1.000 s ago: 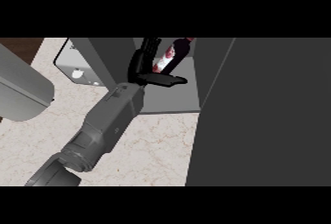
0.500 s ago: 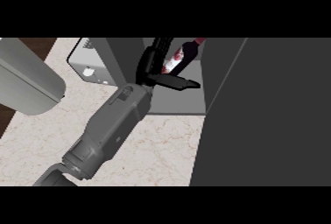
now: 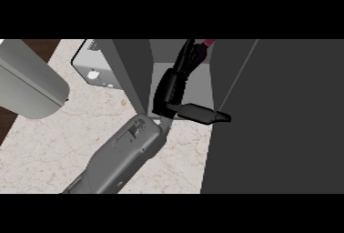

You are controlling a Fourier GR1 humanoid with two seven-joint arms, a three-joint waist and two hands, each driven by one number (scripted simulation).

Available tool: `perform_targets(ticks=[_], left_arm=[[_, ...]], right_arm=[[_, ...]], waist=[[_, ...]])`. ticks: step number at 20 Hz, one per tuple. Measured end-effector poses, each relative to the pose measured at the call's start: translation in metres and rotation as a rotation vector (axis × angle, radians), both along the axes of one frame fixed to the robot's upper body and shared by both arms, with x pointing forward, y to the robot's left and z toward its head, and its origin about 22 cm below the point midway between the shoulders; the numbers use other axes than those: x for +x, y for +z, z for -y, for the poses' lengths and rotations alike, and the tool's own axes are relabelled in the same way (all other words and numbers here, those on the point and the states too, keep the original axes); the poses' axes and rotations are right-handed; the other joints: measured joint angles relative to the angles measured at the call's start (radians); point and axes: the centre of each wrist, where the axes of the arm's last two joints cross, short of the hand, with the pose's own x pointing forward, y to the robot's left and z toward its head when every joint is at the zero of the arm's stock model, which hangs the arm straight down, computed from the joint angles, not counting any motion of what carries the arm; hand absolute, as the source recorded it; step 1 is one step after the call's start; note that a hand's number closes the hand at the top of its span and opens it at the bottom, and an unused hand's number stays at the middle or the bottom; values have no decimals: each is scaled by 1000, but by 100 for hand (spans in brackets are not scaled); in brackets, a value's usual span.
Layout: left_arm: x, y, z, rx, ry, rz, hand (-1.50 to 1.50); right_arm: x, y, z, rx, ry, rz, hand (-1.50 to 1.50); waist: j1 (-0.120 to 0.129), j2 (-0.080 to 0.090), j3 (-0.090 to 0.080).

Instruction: Pick up the wine, place it into the cabinet and close the cabinet

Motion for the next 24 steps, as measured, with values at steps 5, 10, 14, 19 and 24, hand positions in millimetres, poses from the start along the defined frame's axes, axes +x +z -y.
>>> perform_targets(ticks=[5, 10, 14, 19, 24], left_arm=[[-43, -5, 3, -26, 63, -25, -150], [-91, -11, 10, -88, 90, -56, -150], [-125, -5, 4, -157, 82, -69, 150], [-158, -6, -18, -175, 32, -75, 150], [-184, 0, -52, -180, -21, -75, 150]], right_arm=[[0, -3, -3, 2, 15, -2, -150], [-1, 1, -5, 5, 11, 19, -150], [-1, -1, -4, 7, -1, 15, -150], [-3, 2, -5, -6, -3, 12, -150], [-1, 0, -10, -18, 36, -5, 150]], waist=[[-8, 7, 1], [-11, 10, 1], [-12, 9, 0], [-14, 10, 0], [-11, 11, 0]])
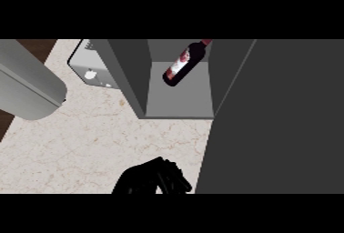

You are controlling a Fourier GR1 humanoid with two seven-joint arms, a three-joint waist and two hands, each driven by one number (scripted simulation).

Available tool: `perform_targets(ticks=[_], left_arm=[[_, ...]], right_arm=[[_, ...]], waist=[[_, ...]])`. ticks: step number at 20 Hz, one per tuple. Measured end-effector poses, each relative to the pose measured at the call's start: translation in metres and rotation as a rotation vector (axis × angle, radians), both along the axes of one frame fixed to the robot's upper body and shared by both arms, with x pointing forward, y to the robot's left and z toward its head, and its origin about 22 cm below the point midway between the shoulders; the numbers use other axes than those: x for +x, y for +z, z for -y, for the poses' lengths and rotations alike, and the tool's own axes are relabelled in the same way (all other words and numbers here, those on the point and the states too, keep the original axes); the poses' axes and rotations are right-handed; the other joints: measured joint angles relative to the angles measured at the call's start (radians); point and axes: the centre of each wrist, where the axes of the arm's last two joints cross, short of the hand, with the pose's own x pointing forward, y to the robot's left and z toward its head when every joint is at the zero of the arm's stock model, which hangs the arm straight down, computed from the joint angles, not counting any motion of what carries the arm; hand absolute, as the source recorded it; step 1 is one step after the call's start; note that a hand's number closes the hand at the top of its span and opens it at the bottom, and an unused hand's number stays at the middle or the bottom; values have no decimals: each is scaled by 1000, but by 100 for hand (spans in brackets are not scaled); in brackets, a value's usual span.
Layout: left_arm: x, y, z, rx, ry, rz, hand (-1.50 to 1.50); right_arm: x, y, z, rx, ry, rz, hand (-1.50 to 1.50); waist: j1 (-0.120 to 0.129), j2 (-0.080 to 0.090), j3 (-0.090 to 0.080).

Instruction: Pick up the wine, place it into the cabinet and close the cabinet

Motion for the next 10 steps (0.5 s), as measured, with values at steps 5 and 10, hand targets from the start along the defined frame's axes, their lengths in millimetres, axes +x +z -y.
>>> perform_targets(ticks=[5, 10], left_arm=[[-12, -2, -42, 8, -20, 12, 150], [-21, 1, -78, 12, -30, 11, 150]], right_arm=[[-3, -2, -11, -78, 82, 21, 150], [-6, -7, -31, -76, 224, -19, 150]], waist=[[3, 1, 2], [12, 0, 3]])
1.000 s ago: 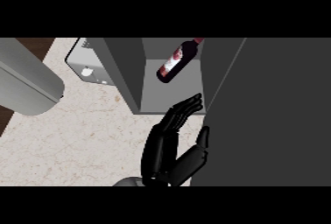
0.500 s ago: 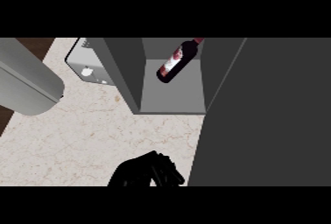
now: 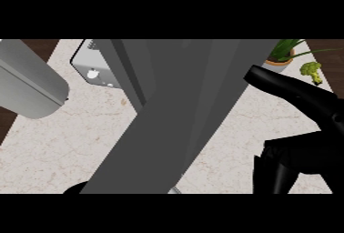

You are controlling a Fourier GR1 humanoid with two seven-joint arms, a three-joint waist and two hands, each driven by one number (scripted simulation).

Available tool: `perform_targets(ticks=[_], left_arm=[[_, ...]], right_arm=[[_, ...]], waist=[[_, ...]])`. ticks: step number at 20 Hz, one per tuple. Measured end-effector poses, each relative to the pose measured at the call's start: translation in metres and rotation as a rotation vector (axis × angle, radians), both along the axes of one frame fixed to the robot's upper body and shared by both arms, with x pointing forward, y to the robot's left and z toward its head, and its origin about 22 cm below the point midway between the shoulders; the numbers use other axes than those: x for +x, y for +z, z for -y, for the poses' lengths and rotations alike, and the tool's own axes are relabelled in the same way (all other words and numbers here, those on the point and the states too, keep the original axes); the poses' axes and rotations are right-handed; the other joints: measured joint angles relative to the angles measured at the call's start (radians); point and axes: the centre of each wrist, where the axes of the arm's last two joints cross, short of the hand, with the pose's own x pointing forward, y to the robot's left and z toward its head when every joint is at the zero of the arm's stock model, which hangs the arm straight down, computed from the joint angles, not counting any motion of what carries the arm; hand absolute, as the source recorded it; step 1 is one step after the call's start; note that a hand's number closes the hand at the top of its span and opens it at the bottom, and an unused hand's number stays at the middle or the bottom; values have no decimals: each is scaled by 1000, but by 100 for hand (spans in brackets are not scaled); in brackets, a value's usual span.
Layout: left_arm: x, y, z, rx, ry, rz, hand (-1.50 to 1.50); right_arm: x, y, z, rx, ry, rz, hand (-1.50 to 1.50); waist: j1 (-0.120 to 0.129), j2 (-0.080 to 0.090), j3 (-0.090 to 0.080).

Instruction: Pick up the wine, place it into the cabinet and close the cabinet

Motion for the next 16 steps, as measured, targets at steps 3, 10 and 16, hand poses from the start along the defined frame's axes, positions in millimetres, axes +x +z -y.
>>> perform_targets(ticks=[3, 10, 16], left_arm=[[1, 5, -25, -7, 17, 21, 150], [1, 11, -91, -7, 56, 49, 150], [-1, 23, -136, 3, 42, 65, 150]], right_arm=[[-5, -3, -16, -5, 95, -24, 150], [-16, -5, -65, -58, 247, -44, 150], [-8, -5, -117, -116, 252, -21, 150]], waist=[[1, -1, -2], [9, -4, -7], [20, -3, -6]])
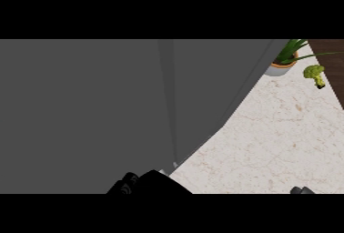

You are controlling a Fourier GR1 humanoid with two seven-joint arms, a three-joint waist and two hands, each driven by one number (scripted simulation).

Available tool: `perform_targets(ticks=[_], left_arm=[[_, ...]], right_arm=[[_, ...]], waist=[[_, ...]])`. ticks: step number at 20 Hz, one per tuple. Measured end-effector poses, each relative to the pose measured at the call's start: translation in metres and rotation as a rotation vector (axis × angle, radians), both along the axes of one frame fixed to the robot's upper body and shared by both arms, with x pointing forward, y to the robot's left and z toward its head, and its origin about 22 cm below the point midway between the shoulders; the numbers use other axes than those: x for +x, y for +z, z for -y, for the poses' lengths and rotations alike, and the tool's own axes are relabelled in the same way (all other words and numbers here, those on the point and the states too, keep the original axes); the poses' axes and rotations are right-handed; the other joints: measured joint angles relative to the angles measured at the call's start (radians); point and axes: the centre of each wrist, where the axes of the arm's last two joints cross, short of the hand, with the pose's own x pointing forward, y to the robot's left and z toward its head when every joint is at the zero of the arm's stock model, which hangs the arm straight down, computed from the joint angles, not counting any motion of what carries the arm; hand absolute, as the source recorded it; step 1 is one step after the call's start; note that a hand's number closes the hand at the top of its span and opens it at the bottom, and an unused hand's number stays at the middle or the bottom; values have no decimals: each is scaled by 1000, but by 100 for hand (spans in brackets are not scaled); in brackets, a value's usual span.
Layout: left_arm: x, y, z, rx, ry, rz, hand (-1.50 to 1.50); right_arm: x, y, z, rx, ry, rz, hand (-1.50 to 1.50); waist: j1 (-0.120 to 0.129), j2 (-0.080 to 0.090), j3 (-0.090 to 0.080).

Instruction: Pick up the wine, place it into the cabinet and close the cabinet

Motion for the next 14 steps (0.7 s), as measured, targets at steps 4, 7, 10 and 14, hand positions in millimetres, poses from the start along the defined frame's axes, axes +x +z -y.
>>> perform_targets(ticks=[4, 7, 10, 14], left_arm=[[4, 2, -23, -5, -26, 4, 150], [6, 7, -36, -3, -47, 6, 150], [7, 11, -48, -6, -55, 6, 150], [11, 15, -61, -9, -56, 11, 150]], right_arm=[[21, 2, -35, -10, -58, 30, 150], [42, 6, -56, -8, -121, 48, 150], [66, 4, -74, -6, -182, 48, 150], [105, 5, -86, -7, -241, 15, 150]], waist=[[5, 4, 0], [11, 6, 0], [15, 9, 1], [16, 14, 1]])
